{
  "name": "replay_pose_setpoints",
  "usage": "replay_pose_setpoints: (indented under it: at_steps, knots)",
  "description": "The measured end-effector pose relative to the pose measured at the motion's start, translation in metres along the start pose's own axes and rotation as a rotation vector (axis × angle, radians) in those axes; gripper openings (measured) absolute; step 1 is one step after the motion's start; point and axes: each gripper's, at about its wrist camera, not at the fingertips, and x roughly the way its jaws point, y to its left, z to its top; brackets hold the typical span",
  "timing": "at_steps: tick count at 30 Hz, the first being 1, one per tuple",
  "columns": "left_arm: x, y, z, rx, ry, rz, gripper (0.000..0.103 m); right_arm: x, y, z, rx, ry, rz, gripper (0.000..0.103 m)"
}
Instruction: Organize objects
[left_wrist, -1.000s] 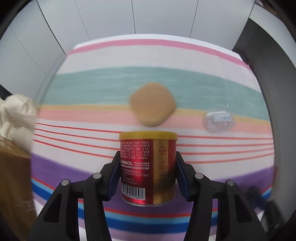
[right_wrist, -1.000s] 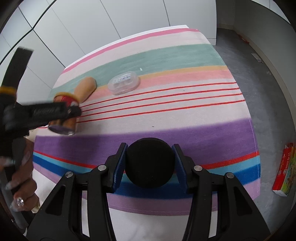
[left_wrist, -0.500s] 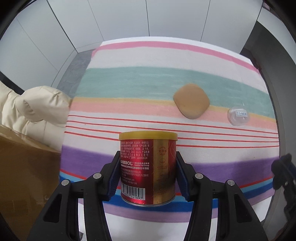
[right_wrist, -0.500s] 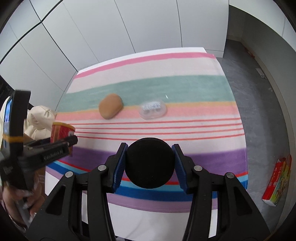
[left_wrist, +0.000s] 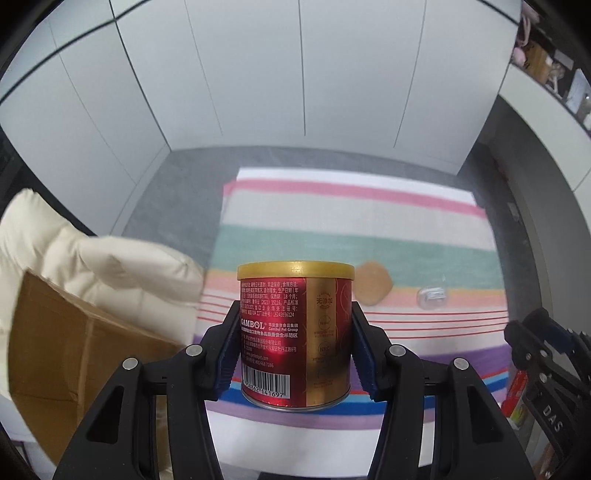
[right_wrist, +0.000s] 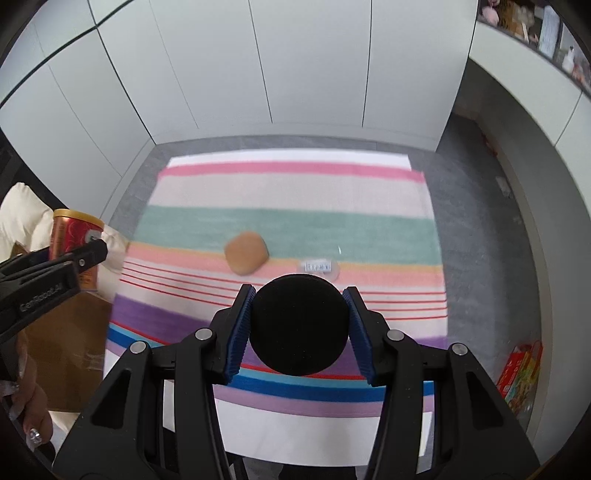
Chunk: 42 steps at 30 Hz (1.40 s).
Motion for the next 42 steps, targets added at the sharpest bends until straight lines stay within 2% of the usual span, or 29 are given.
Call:
replay_pose_setpoints:
  at_steps: [10,14,19,25,30,36,42]
  knots:
    - [-0.097,0.01,0.036,-0.006,-0.106,-0.008,0.054,-0.098,0.026,0.041,-0.055,-0.115,-0.035,0.051]
    - [-0.134,0.009,0.039,0.004,-0.153,-0.035,0.054,-0.14,0.035,0.054,-0.082,-0.163,-0.049,0.051]
    - [-0.163,0.004,0.032,0.023,-0.161,-0.074,0.054,-0.174,0.043,0.055,-0.118,-0.209,-0.085,0.051]
    - [-0.187,0.001,0.022,0.029,-0.191,-0.072,0.054,-0.189,0.043,0.049,-0.11,-0.213,-0.073,0.051]
    - [-0.194,0.007,0.009,0.009,-0.207,-0.034,0.054,-0.192,0.036,0.037,-0.096,-0.208,-0.065,0.051]
    - [-0.2,0.012,-0.017,0.027,-0.226,0.009,0.054,-0.198,0.031,0.008,-0.074,-0.197,-0.064,0.051]
    - [-0.215,0.015,-0.051,0.044,-0.215,-0.011,0.054,-0.21,0.027,-0.028,-0.049,-0.206,-0.073,0.051]
